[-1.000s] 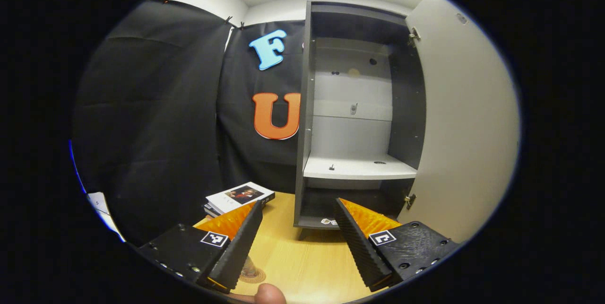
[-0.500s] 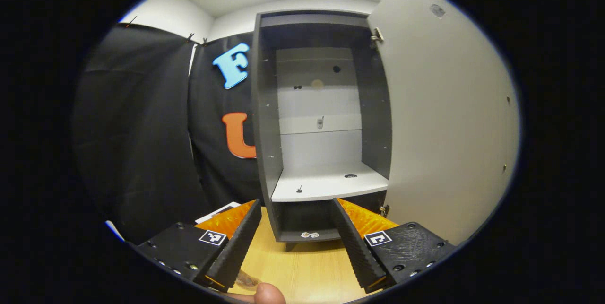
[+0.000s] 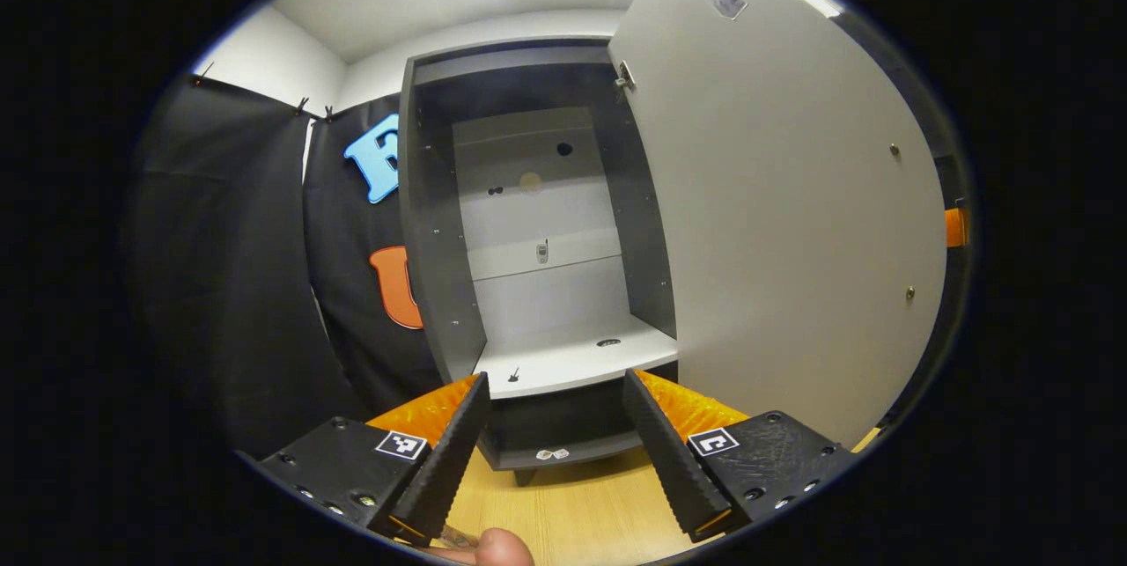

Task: Open the cabinet door with the right hand, grasp the bottle in the cabinet with the left hand and place it on the coaster, then close the cabinet door with the right hand.

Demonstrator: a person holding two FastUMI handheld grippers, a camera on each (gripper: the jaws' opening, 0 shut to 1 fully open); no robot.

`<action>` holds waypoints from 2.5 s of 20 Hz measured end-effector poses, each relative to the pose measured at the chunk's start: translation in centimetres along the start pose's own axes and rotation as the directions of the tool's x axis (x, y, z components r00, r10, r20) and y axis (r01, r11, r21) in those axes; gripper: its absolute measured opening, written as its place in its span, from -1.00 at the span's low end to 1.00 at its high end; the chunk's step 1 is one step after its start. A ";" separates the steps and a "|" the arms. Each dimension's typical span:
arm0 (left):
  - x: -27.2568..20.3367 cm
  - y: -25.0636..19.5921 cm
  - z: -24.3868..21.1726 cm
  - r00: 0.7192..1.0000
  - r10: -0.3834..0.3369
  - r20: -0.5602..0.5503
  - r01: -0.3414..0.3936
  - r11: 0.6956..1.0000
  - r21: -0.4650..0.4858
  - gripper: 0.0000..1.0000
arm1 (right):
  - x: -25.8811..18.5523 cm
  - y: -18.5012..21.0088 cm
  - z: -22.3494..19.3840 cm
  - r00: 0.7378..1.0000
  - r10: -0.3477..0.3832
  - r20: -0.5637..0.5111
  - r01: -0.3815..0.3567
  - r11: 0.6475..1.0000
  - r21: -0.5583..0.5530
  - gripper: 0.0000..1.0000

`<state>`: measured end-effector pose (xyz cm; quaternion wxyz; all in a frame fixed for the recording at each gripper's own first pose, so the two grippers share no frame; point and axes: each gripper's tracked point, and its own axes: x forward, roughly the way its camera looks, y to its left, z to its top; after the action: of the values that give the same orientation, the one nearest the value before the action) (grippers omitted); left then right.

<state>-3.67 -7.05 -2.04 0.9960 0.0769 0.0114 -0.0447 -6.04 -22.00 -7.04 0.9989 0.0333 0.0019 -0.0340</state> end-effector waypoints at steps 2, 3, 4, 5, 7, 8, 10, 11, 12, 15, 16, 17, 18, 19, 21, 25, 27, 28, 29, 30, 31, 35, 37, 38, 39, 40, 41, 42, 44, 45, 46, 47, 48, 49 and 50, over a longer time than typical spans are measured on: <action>-0.1 0.8 -0.2 1.000 0.017 -0.006 -0.017 1.000 -0.012 0.84 | -0.2 0.9 0.0 0.999 0.043 0.010 -0.042 0.998 -0.044 0.67; -0.1 1.2 -0.4 1.000 0.023 -0.012 -0.023 1.000 -0.019 0.84 | -0.2 1.4 0.1 0.998 0.063 0.005 -0.062 0.996 -0.059 0.67; -0.2 1.7 -0.8 0.999 0.035 -0.017 -0.035 0.999 -0.026 0.84 | -0.2 2.1 -0.1 0.996 0.092 -0.004 -0.092 0.994 -0.059 0.65; -0.4 2.3 -1.1 0.999 0.046 -0.022 -0.046 0.998 -0.032 0.84 | -0.3 2.8 -0.2 0.993 0.115 -0.006 -0.115 0.992 -0.048 0.66; -0.7 3.3 -1.6 0.998 0.060 -0.029 -0.061 0.997 -0.046 0.84 | -0.8 3.8 -0.2 0.989 0.146 -0.010 -0.146 0.989 -0.033 0.65; -1.0 3.8 -1.8 0.997 0.069 -0.034 -0.071 0.996 -0.050 0.84 | -0.8 4.7 -0.3 0.986 0.164 -0.014 -0.165 0.986 -0.035 0.65; -1.4 4.8 -2.2 0.995 0.086 -0.043 -0.089 0.994 -0.056 0.84 | -0.8 6.6 -0.4 0.980 0.197 -0.015 -0.198 0.979 -0.046 0.66; -1.6 5.2 -2.4 0.994 0.094 -0.048 -0.097 0.994 -0.060 0.84 | -0.9 7.5 -0.5 0.978 0.209 -0.020 -0.210 0.977 -0.045 0.66; -1.7 5.6 -2.7 0.994 0.096 -0.053 -0.099 0.993 -0.061 0.84 | -0.9 8.4 -0.8 0.975 0.222 -0.027 -0.223 0.974 -0.042 0.56; -2.2 7.1 -3.1 0.991 0.117 -0.057 -0.121 0.991 -0.056 0.84 | -0.8 10.6 -0.9 0.963 0.266 -0.038 -0.268 0.963 -0.033 0.66; -2.2 7.3 -3.4 0.991 0.122 -0.063 -0.125 0.991 -0.056 0.84 | -0.7 11.2 -1.0 0.960 0.278 -0.042 -0.280 0.960 -0.026 0.66; -2.3 7.8 -3.7 0.988 0.133 -0.073 -0.138 0.989 -0.053 0.84 | -0.6 11.7 -1.1 0.956 0.290 -0.047 -0.291 0.956 -0.020 0.67; -2.4 8.2 -4.0 0.986 0.144 -0.083 -0.149 0.987 -0.053 0.84 | -0.5 12.3 -1.1 0.952 0.302 -0.053 -0.303 0.953 -0.018 0.67; -2.4 8.4 -4.3 0.985 0.148 -0.090 -0.153 0.987 -0.057 0.84 | -0.3 12.7 -0.9 0.948 0.313 -0.055 -0.315 0.949 -0.020 0.67; -2.3 8.8 -4.4 0.983 0.158 -0.094 -0.164 0.984 -0.063 0.84 | -0.1 13.1 -0.7 0.944 0.325 -0.054 -0.326 0.945 -0.022 0.67; -2.4 9.4 -4.1 0.981 0.174 -0.090 -0.180 0.981 -0.071 0.84 | 0.6 14.1 -0.3 0.938 0.342 -0.056 -0.342 0.940 0.007 0.66; -2.6 9.8 -4.2 0.979 0.182 -0.091 -0.188 0.980 -0.067 0.84 | 0.8 14.9 0.1 0.933 0.357 -0.051 -0.357 0.934 0.017 0.58; -2.8 10.0 -4.2 0.978 0.186 -0.090 -0.192 0.979 -0.062 0.84 | 0.8 15.3 0.3 0.930 0.365 -0.050 -0.365 0.931 0.017 0.56; -3.1 10.4 -4.3 0.976 0.197 -0.089 -0.202 0.978 -0.058 0.84 | 1.1 15.7 0.3 0.926 0.374 -0.049 -0.373 0.928 0.016 0.56; -3.3 10.8 -4.4 0.974 0.206 -0.090 -0.211 0.976 -0.058 0.84 | 1.2 16.2 0.2 0.922 0.383 -0.051 -0.383 0.924 0.014 0.56; -3.5 11.0 -4.7 0.973 0.209 -0.098 -0.215 0.975 -0.063 0.84 | 1.3 16.7 0.1 0.918 0.394 -0.050 -0.393 0.919 0.014 0.66; -4.5 12.1 -5.2 0.965 0.236 -0.117 -0.247 0.965 -0.088 0.84 | 2.5 19.2 -0.6 0.897 0.438 -0.052 -0.436 0.899 0.041 0.66; -4.8 12.4 -5.2 0.959 0.253 -0.124 -0.265 0.960 -0.093 0.84 | 3.5 21.0 -1.4 0.881 0.468 -0.072 -0.464 0.883 0.071 0.66; -5.2 13.0 -5.2 0.956 0.264 -0.125 -0.277 0.956 -0.094 0.84 | 4.1 21.9 -1.8 0.869 0.489 -0.081 -0.483 0.872 0.084 0.67; -5.5 13.3 -5.3 0.956 0.266 -0.123 -0.279 0.956 -0.096 0.84 | 4.5 22.9 -2.2 0.854 0.511 -0.098 -0.503 0.859 0.096 0.67; -5.7 13.6 -5.4 0.954 0.272 -0.125 -0.284 0.954 -0.093 0.84 | 5.0 23.4 -2.4 0.844 0.525 -0.111 -0.516 0.851 0.102 0.67; -6.0 14.0 -5.4 0.952 0.280 -0.125 -0.292 0.952 -0.089 0.84 | 5.2 23.5 -2.3 0.841 0.529 -0.111 -0.520 0.848 0.100 0.68; -6.2 14.3 -5.5 0.950 0.288 -0.124 -0.300 0.950 -0.085 0.84 | 5.2 23.3 -1.7 0.845 0.525 -0.102 -0.518 0.851 0.088 0.68; -6.5 14.6 -5.9 0.946 0.295 -0.131 -0.307 0.947 -0.088 0.84 | 5.3 22.7 -1.1 0.855 0.511 -0.086 -0.508 0.859 0.060 0.67; -6.5 14.5 -6.0 0.947 0.292 -0.136 -0.305 0.948 -0.093 0.84 | 5.5 22.2 -0.9 0.861 0.502 -0.082 -0.499 0.865 0.054 0.68; -6.4 14.4 -6.1 0.948 0.287 -0.140 -0.302 0.948 -0.099 0.84 | 5.3 21.9 -1.2 0.867 0.492 -0.082 -0.489 0.870 0.054 0.68; -6.3 14.2 -6.0 0.950 0.278 -0.143 -0.294 0.950 -0.105 0.84 | 5.3 21.4 -1.2 0.873 0.482 -0.082 -0.478 0.876 0.058 0.67; -6.1 14.1 -5.9 0.952 0.272 -0.140 -0.288 0.952 -0.107 0.84 | 5.3 21.0 -1.3 0.879 0.469 -0.084 -0.465 0.883 0.064 0.68; -5.9 13.9 -5.6 0.954 0.267 -0.135 -0.281 0.954 -0.104 0.84 | 5.3 20.6 -1.3 0.885 0.458 -0.085 -0.453 0.888 0.072 0.67; -5.7 13.6 -5.4 0.957 0.258 -0.133 -0.272 0.957 -0.103 0.84 | 5.4 20.2 -1.3 0.890 0.447 -0.087 -0.441 0.894 0.080 0.68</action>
<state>-8.20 7.69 -5.14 0.9934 0.0202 0.0623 0.0947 0.76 -2.14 -7.05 0.9773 0.0634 0.0446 0.1970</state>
